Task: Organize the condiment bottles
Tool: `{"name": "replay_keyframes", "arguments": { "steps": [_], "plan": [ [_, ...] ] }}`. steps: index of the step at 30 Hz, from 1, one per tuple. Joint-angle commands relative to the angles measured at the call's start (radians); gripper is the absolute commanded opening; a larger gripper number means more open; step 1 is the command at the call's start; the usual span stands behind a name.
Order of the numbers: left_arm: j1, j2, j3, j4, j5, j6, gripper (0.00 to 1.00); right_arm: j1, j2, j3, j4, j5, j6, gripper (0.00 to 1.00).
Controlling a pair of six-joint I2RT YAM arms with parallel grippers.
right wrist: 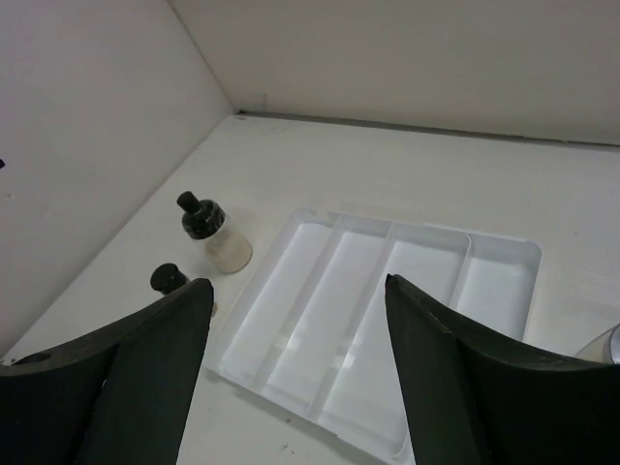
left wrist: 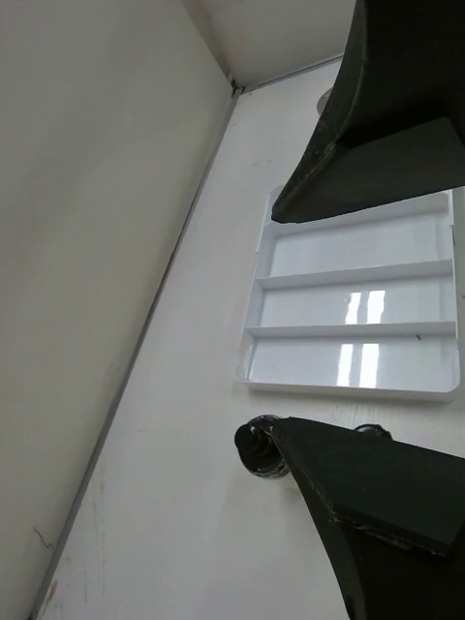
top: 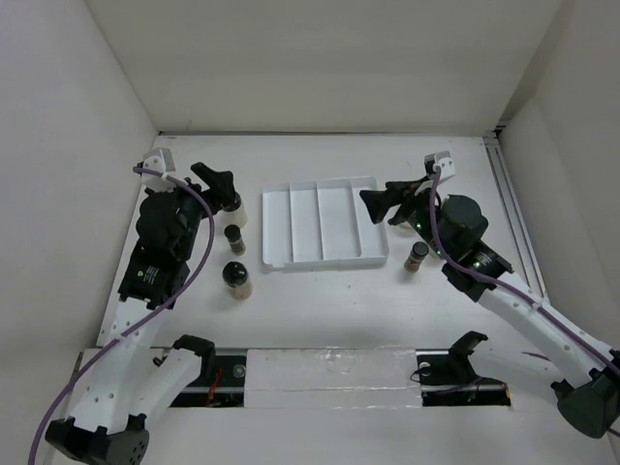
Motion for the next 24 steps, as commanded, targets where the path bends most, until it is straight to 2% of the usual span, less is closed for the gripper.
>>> {"name": "replay_keyframes", "arguments": {
  "steps": [1, 2, 4, 5, 6, 7, 8, 9, 10, 11, 13, 14, 20, 24],
  "plan": [
    [0.001, 0.045, 0.052, -0.014, -0.055, 0.012, 0.78, 0.010, 0.005, -0.007, 0.066, 0.019, 0.008, 0.76],
    [0.001, 0.058, 0.065, -0.026, -0.056, 0.021, 0.76, 0.019, 0.005, -0.007, 0.066, 0.019, 0.008, 0.73],
    [0.001, 0.120, 0.128, -0.089, -0.091, 0.033, 0.66, 0.019, 0.005, -0.016, 0.066, 0.028, 0.008, 0.39],
    [0.001, 0.154, 0.157, -0.123, -0.129, 0.044, 0.49, 0.019, 0.014, -0.016, 0.066, 0.029, 0.008, 0.26],
    [0.001, 0.192, 0.191, -0.161, -0.153, 0.054, 0.33, 0.019, 0.014, -0.016, 0.075, 0.041, 0.008, 0.17],
    [0.001, 0.237, 0.258, -0.200, -0.180, 0.071, 0.21, 0.028, 0.014, -0.016, 0.075, 0.041, 0.017, 0.04],
    [0.001, 0.324, 0.286, -0.264, -0.224, 0.071, 0.18, 0.028, 0.014, -0.016, 0.075, 0.055, 0.017, 0.02],
    [0.001, 0.366, 0.314, -0.292, -0.235, 0.082, 0.18, 0.028, 0.014, -0.016, 0.075, 0.065, 0.017, 0.02],
    [0.001, 0.405, 0.361, -0.315, -0.247, 0.082, 0.27, 0.028, 0.014, -0.016, 0.075, 0.065, 0.017, 0.09],
    [-0.008, 0.474, 0.381, -0.347, -0.267, 0.082, 0.33, 0.028, 0.014, -0.025, 0.075, 0.065, 0.017, 0.18],
    [-0.009, 0.524, 0.406, -0.358, -0.267, 0.082, 0.38, 0.037, 0.014, -0.025, 0.084, 0.075, 0.017, 0.40],
    [-0.009, 0.542, 0.406, -0.358, -0.267, 0.093, 0.49, 0.037, 0.028, -0.025, 0.084, 0.075, 0.017, 0.52],
    [-0.009, 0.677, 0.434, -0.349, -0.319, 0.127, 0.51, 0.037, 0.077, -0.025, 0.084, 0.056, 0.017, 0.55],
    [-0.009, 0.757, 0.457, -0.361, -0.319, 0.117, 0.45, 0.037, 0.086, -0.016, 0.084, 0.056, 0.017, 0.58]
  ]
}}
